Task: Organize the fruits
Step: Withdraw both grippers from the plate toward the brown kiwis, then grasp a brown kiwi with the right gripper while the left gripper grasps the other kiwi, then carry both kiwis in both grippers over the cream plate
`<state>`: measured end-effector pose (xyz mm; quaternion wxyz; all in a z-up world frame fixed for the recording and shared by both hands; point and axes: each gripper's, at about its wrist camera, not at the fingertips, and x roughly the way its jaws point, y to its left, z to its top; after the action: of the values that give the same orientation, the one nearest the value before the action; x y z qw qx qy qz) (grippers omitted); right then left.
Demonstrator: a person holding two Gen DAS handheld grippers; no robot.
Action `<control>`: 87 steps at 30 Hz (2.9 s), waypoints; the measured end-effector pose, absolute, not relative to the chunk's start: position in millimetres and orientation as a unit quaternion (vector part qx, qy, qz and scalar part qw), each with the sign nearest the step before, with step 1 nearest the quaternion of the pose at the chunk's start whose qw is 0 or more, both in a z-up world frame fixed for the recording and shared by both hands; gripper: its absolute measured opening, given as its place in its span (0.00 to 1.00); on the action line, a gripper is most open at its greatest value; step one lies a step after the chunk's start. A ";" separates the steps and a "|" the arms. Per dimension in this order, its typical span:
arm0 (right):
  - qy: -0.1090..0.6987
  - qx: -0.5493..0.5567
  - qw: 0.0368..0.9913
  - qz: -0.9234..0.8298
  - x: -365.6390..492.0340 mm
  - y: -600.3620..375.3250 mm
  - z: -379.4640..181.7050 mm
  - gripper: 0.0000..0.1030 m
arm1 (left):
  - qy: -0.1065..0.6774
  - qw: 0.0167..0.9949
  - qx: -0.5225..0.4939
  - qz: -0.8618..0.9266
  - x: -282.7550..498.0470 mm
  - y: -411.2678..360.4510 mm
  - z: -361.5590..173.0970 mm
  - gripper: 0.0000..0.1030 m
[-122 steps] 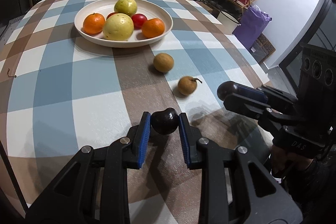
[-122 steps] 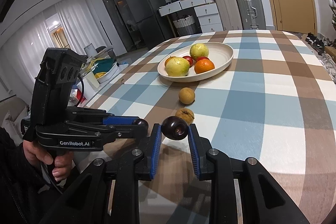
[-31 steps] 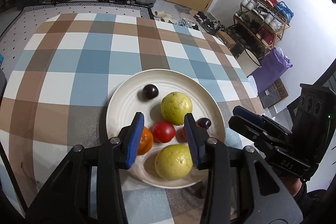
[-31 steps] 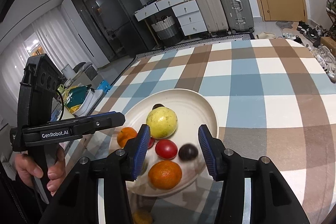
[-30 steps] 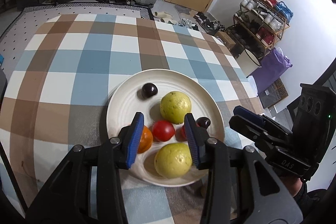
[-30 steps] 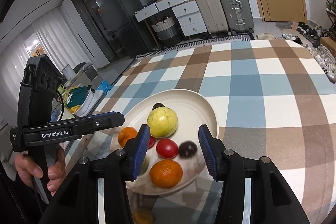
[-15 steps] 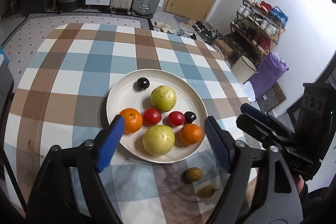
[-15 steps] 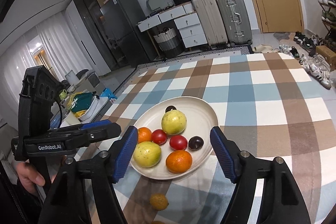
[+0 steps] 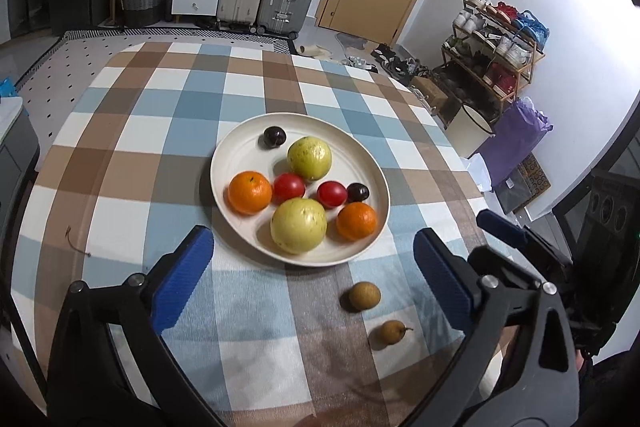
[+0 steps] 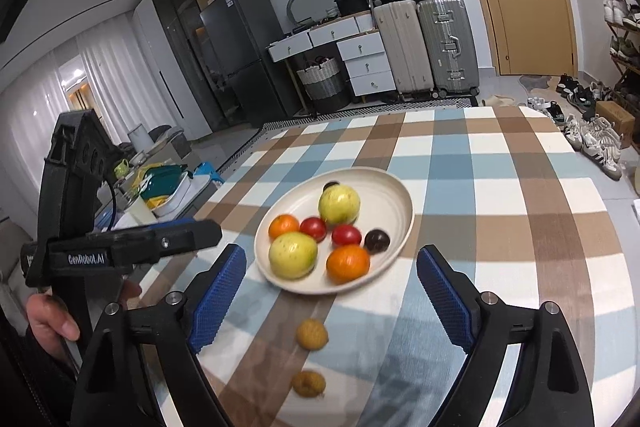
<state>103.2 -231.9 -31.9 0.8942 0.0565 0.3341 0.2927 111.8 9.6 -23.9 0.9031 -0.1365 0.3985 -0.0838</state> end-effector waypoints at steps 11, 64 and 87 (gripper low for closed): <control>0.350 0.028 0.888 0.298 69.6 -228.2 -54.4 0.87 | 0.400 0.905 -0.133 -0.065 78.8 8.6 -43.2 0.99; 0.401 0.027 0.861 0.313 73.9 -242.4 -95.6 0.26 | 0.484 0.863 -0.108 -0.099 107.4 -33.9 -111.1 0.99; 0.390 0.057 0.866 0.307 93.4 -273.1 -90.8 0.26 | 0.504 0.857 -0.052 -0.093 143.4 -80.3 -121.9 0.87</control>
<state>93.4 -273.1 -90.8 0.8662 0.0571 0.3898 0.3073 143.4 -80.3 -121.9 0.8573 -0.0515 0.5036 -0.0931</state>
